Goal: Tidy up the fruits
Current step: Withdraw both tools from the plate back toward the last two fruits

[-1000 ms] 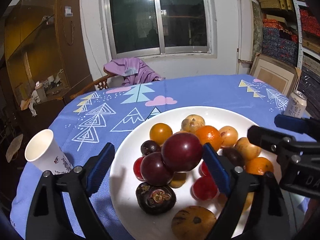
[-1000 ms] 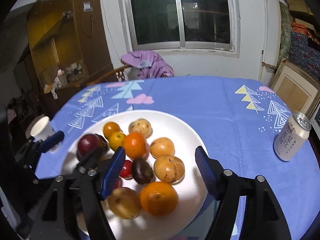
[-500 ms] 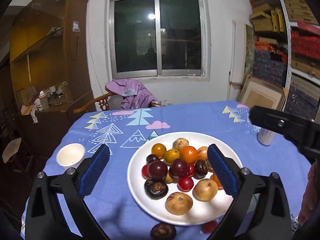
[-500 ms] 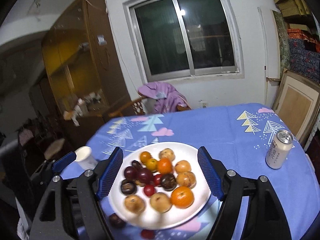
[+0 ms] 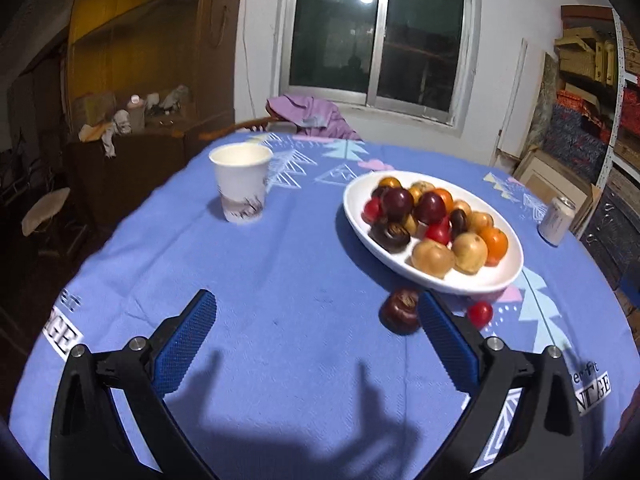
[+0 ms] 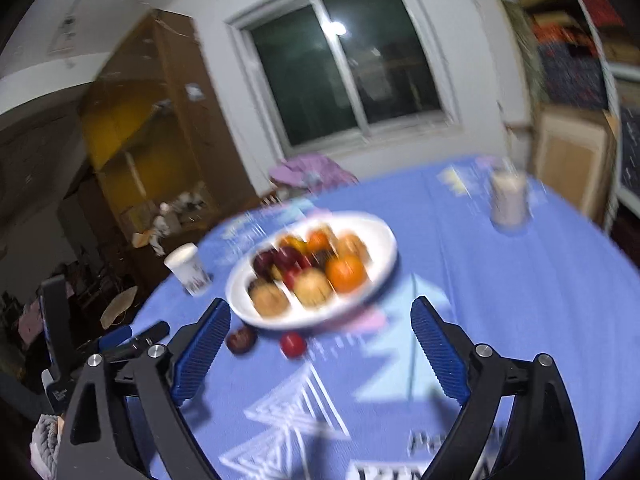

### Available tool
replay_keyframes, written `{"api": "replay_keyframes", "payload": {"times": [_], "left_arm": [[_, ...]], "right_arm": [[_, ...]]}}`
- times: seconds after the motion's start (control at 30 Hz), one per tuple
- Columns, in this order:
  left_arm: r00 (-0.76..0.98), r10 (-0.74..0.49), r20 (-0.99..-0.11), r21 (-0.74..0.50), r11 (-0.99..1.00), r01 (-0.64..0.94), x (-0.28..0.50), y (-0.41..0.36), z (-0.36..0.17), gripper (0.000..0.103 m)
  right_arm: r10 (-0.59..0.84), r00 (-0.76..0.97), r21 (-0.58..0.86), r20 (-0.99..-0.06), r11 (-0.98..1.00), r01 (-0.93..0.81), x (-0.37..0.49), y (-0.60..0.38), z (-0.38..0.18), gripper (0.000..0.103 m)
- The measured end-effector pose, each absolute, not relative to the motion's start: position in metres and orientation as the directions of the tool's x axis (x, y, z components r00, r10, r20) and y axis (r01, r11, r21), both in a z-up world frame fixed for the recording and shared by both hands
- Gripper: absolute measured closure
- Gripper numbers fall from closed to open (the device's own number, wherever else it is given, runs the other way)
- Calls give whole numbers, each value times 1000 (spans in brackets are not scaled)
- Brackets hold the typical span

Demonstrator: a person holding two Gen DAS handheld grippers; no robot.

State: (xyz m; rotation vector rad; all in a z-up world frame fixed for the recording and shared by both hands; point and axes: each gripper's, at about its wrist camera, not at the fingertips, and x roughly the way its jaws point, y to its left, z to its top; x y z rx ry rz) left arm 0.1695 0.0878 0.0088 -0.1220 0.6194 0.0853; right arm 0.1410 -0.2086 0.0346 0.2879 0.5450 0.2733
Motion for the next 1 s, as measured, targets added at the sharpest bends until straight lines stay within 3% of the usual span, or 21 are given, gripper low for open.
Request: {"api": "replay_keyframes", "payload": {"times": [0.33,0.8,0.93,1.0], "left_arm": [[795,94,-599,146,989,-7,190,29,-15,4],[646,50,-762,103,994,45,259,24,-40,4],[651,49,-758,40,999,-28,258,48,-38,4],[659,105,-744,67,994,-83,252,61,-37,4]], "right_arm": [[311,806,380,-504,918,-117,145,-219,20,7],[300,782,353,-547,929,-110,150,-213,15,5],[302,777,356,-552,928,-107,151,-214,14,4],[305,773,359,-556,927,-108,152,-214,13,4]]}}
